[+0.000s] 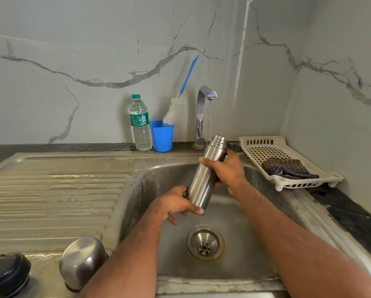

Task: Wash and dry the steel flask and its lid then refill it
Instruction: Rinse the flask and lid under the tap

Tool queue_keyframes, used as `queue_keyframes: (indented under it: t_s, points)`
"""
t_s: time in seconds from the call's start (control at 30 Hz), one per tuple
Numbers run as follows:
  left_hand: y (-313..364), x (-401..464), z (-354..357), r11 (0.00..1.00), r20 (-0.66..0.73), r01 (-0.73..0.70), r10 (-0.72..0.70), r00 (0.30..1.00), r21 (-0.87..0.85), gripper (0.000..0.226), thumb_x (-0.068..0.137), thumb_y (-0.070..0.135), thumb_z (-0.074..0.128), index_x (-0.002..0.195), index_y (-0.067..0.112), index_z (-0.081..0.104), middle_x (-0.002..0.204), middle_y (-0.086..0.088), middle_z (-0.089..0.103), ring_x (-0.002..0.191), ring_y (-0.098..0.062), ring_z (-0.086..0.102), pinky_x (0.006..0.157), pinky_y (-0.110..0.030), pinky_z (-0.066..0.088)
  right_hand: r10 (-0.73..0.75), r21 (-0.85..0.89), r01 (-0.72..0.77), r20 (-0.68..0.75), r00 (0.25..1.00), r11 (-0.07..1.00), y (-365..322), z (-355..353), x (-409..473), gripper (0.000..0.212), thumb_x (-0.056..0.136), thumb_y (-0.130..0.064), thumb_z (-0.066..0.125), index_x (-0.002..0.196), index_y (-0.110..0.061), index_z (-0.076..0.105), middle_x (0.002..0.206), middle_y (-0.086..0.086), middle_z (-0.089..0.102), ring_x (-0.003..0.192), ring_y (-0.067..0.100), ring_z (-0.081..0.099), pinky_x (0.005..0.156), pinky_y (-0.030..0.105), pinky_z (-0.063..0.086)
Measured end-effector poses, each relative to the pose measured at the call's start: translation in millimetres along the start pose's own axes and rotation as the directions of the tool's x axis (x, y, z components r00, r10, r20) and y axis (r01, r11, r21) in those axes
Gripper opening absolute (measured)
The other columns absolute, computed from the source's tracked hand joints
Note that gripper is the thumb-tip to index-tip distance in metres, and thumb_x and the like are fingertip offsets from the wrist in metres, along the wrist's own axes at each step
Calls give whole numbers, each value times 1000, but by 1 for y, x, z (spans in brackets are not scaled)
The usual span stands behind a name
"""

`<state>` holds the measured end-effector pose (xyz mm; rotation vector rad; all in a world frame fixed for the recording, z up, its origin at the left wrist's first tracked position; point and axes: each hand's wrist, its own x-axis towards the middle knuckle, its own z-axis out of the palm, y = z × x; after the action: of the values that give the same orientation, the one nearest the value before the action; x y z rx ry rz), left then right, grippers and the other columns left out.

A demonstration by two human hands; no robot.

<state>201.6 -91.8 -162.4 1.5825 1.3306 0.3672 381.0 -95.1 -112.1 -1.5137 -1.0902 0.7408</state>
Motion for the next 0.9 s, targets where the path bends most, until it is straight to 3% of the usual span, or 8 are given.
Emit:
queue_keyframes:
  t_s: [0.2,0.37,0.47,0.6,0.67,0.73,0.8,0.9]
  points:
    - [-2,-7,-15,926,-51,-34,16,999,-376,97,58,5,94,142,17,47,129,-10,57,112,-30,65,78,-58,61,89,304,-139,171,981,942,6,-7,6,110,74,-24,90,146,-60,15,128,6,54,104,38,68,69,58,62]
    - [4,-15,-23,675,-250,-236,78,965,-699,69,64,10,88,126,14,58,128,-16,65,107,-37,70,77,-57,61,219,359,-262,157,963,896,14,-20,7,71,82,-24,83,135,-30,37,117,15,62,94,41,72,70,52,63]
    - [9,-15,-29,540,-420,-373,40,907,-754,57,75,11,85,124,18,58,123,-11,65,108,-36,65,77,-55,62,297,247,-333,172,939,910,22,-23,6,40,89,-39,74,120,-18,59,116,15,65,98,36,69,73,48,63]
    - [19,-12,-27,551,-536,-460,26,844,-697,60,79,14,85,131,22,58,126,0,62,111,-27,60,80,-55,61,389,49,-413,249,887,909,29,-19,4,44,98,-46,61,125,-12,59,121,18,62,97,36,70,73,47,64]
    - [26,-9,-23,581,-576,-495,54,816,-646,52,80,15,85,124,25,60,123,4,63,109,-20,63,80,-54,62,377,-102,-363,231,897,926,32,-14,2,42,102,-45,53,130,-13,51,119,17,62,91,34,71,71,47,64]
    - [33,-3,-18,617,-601,-516,85,795,-595,50,79,18,86,121,27,61,120,5,65,105,-16,66,77,-49,62,278,-336,-202,197,940,920,35,-11,2,39,103,-37,52,137,-22,41,120,14,62,90,29,70,67,42,62]
    - [39,4,-11,691,-605,-504,120,787,-519,58,77,23,88,127,30,59,120,7,65,105,-15,67,74,-43,61,135,-526,21,258,957,850,32,-7,1,55,95,-25,57,145,-35,36,130,10,61,103,26,66,80,38,56]
    - [51,13,-1,777,-585,-482,186,789,-404,72,73,31,90,136,32,56,121,10,64,108,-16,65,76,-41,61,41,-589,187,352,935,787,23,2,-2,65,79,-18,64,139,-30,41,127,5,62,108,24,60,93,40,52]
